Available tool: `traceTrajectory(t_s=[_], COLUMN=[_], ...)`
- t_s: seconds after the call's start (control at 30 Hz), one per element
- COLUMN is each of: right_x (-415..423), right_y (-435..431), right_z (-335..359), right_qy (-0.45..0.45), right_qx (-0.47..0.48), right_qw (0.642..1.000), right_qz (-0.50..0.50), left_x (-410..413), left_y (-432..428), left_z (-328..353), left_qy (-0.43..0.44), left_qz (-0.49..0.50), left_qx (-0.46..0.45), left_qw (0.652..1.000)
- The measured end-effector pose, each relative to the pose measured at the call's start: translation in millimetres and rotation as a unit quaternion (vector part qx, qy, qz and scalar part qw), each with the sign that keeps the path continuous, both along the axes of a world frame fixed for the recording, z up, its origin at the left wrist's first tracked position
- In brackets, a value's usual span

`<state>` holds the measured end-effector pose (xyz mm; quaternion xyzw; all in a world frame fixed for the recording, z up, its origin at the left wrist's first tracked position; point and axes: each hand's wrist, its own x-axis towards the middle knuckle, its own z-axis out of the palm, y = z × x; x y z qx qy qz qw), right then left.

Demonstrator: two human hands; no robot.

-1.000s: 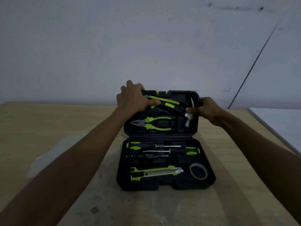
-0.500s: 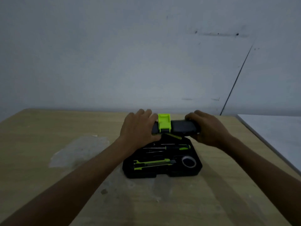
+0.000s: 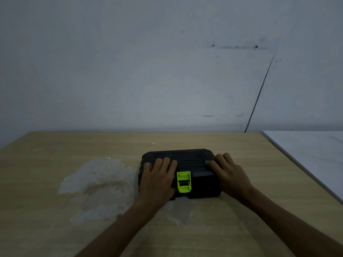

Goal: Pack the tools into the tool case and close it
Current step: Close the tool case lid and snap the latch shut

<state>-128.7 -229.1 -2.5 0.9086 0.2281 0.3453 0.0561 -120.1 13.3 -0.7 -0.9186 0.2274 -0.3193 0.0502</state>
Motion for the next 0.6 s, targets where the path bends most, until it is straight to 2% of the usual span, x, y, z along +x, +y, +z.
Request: traceTrajectory(t_s=[0.13, 0.33, 0.5, 0.6], right_x=[-2.5, -15.5, -19.1, -25.5], right_y=[1.2, 2.3, -3.1, -6.1], right_z=[-0.3, -0.4, 18.5, 19.8], right_qy=[0.019, 0.138, 0.277, 0.33], right_qx=[0.003, 0.026, 0.049, 0.048], right_qw=[1.0, 0.989, 0.96, 0.943], right_qz=[-0.008, -0.035, -0.002, -0.006], left_x=[-0.8, -5.1, -0.9, 4.4], left_y=[7.5, 16.6, 19.2, 23.8], left_z=[-0.7, 4.3, 10.3, 6.6], left_qy=[0.057, 0.22, 0.248, 0.264], left_qz=[-0.054, -0.113, -0.121, -0.141], left_qx=[-0.016, -0.022, -0.025, -0.021], left_qw=[0.997, 0.969, 0.961, 0.954])
